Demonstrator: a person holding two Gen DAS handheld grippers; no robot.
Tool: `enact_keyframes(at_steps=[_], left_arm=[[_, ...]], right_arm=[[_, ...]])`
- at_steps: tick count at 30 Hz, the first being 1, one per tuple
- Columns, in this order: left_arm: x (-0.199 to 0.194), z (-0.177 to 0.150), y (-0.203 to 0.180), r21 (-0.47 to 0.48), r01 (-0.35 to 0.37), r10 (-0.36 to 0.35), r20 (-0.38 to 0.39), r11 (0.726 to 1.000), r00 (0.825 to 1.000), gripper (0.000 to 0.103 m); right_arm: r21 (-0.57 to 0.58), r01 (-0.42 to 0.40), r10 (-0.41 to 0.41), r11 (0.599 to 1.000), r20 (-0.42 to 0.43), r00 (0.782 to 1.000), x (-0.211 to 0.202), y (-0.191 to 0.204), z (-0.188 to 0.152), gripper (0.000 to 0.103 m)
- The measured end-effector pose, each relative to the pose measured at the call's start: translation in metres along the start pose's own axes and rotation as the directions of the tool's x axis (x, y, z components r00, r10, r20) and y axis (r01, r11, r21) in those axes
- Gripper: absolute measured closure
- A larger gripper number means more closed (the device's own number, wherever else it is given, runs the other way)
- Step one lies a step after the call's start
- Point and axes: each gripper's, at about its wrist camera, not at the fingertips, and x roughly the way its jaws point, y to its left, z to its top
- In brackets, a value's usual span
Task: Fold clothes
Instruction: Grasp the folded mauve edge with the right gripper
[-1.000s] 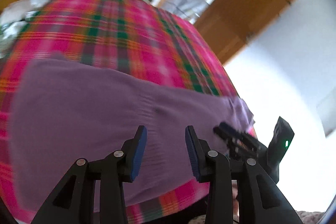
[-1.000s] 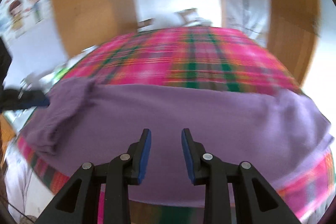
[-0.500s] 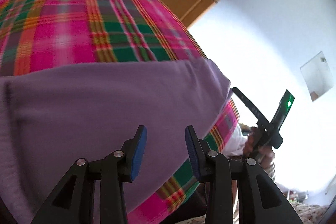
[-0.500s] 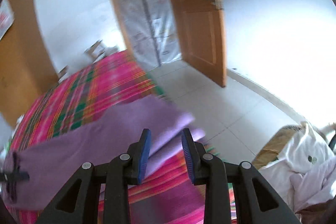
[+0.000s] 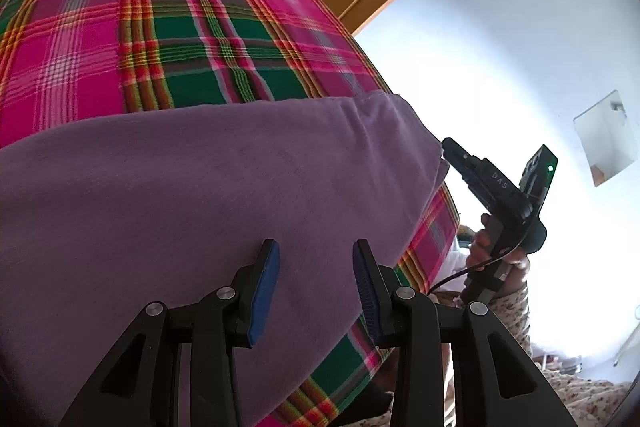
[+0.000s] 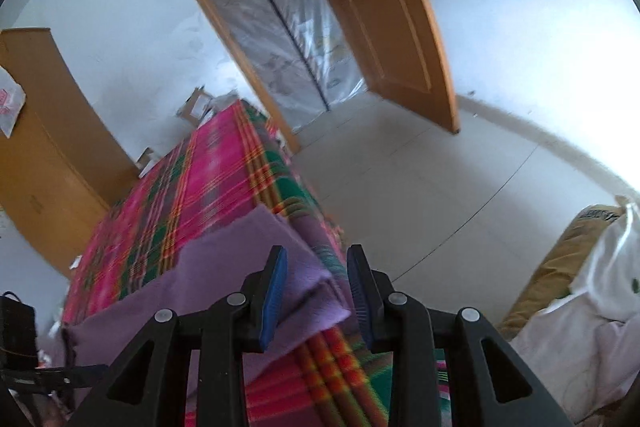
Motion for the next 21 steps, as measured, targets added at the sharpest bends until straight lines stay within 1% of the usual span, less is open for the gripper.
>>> enact_keyframes(at_steps=[2,3,4,5,8,12,14,16,21], left_arm=[[0.002,0.001,-0.001,0.004,0.0,0.0,-0.002,1.0,1.0,0.064],[0.002,0.002,-0.002,0.005,0.0,0.0,-0.002,1.0,1.0,0.064],[0.002,0.002,-0.002,0.003,0.002,-0.002,-0.002,1.0,1.0,0.064],[0.002,0.002,-0.001,0.0,0.004,-0.004,-0.003,1.0,1.0,0.064],[0.003,0.002,0.0,-0.005,0.013,-0.013,0.0,1.0,1.0,0.064],[0.001,0.001,0.002,-0.011,0.019,-0.019,0.005,1.0,1.0,0.064],[0.001,0.0,0.003,-0.016,0.025,-0.025,0.007,1.0,1.0,0.064],[0.0,-0.001,0.004,-0.021,0.03,-0.03,0.009,0.999,1.0,0.064],[-0.001,-0.003,0.005,-0.028,0.035,-0.035,0.015,0.999,0.999,0.064]], right_arm=[[-0.013,0.001,-0.001,1.0,-0.021,1.0,0.005,0.004,0.0,0.072],[-0.029,0.007,-0.007,1.0,-0.016,1.0,0.005,0.007,-0.001,0.073],[-0.053,0.013,-0.013,0.998,-0.005,1.0,0.003,0.011,-0.001,0.081],[-0.077,0.019,-0.019,0.997,0.006,1.0,0.001,0.015,-0.002,0.093],[-0.143,0.031,-0.025,0.989,0.038,0.999,-0.006,0.028,-0.003,0.098],[-0.222,0.037,-0.015,0.974,0.098,0.995,-0.02,0.05,-0.005,0.098],[-0.251,-0.007,0.035,0.968,0.107,0.994,-0.026,0.062,-0.007,0.098],[-0.282,-0.048,0.079,0.958,0.099,0.992,-0.028,0.075,-0.013,0.099],[-0.361,-0.186,0.21,0.914,0.027,0.977,-0.029,0.108,-0.034,0.099]])
